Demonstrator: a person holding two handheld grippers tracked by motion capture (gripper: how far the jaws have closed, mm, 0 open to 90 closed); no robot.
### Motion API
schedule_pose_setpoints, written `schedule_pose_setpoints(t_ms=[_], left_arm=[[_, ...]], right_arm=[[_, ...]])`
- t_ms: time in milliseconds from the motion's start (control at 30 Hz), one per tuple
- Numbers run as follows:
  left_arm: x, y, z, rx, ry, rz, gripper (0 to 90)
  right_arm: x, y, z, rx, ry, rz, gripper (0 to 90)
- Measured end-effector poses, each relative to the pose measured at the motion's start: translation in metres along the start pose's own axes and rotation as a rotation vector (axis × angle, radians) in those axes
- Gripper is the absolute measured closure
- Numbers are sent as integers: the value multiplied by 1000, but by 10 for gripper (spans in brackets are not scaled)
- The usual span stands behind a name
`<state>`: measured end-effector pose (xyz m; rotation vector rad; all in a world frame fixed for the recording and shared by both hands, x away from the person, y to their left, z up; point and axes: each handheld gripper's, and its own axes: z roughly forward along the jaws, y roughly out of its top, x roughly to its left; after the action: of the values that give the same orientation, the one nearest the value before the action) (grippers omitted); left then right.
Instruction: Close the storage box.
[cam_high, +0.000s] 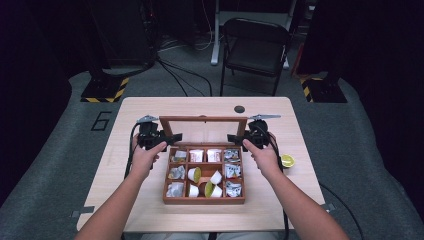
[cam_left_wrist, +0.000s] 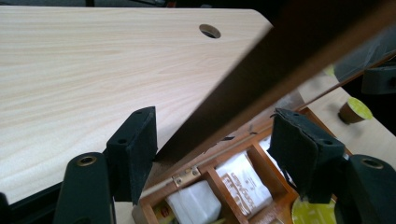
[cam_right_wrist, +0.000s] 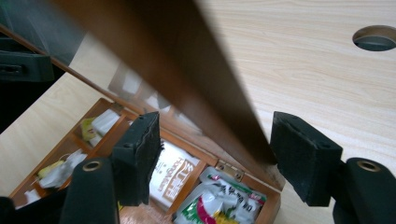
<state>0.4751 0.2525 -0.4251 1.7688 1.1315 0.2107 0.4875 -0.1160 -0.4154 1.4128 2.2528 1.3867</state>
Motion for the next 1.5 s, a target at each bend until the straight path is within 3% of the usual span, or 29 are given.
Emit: schedule_pose_setpoints(t_ms=[133, 167, 267, 400, 500, 600, 867, 1133, 1267, 1500], left_arm=[[-4, -5, -7, -13, 7, 7, 314], [-6, -7, -13, -13, 7, 22, 313], [-10, -10, -20, 10, 0, 8, 303], [-19, -17, -33, 32, 6, 79, 303], [-22, -26, -42, 29, -1, 85, 302], [-25, -32, -47, 17, -7, 83, 302], [-42, -53, -63, 15, -8, 124, 304], [-51, -77, -66, 50, 2, 141, 305], [-51, -83, -68, 52, 3, 149, 309], [-51, -97, -70, 70, 1, 133, 309]], right_arm=[[5, -1, -6, 13, -2, -23, 330], [8, -3, -10, 19, -7, -54, 327], [14, -7, -16, 26, -16, -80, 315], [21, -16, -23, 36, -27, -119, 293], [25, -25, -31, 44, -20, -130, 294], [29, -36, -39, 36, -19, -152, 296], [43, -59, -55, -13, -12, -201, 295], [57, -86, -61, -23, -67, -296, 293], [59, -94, -63, -25, -67, -306, 295], [53, -109, -63, -12, -38, -256, 295]])
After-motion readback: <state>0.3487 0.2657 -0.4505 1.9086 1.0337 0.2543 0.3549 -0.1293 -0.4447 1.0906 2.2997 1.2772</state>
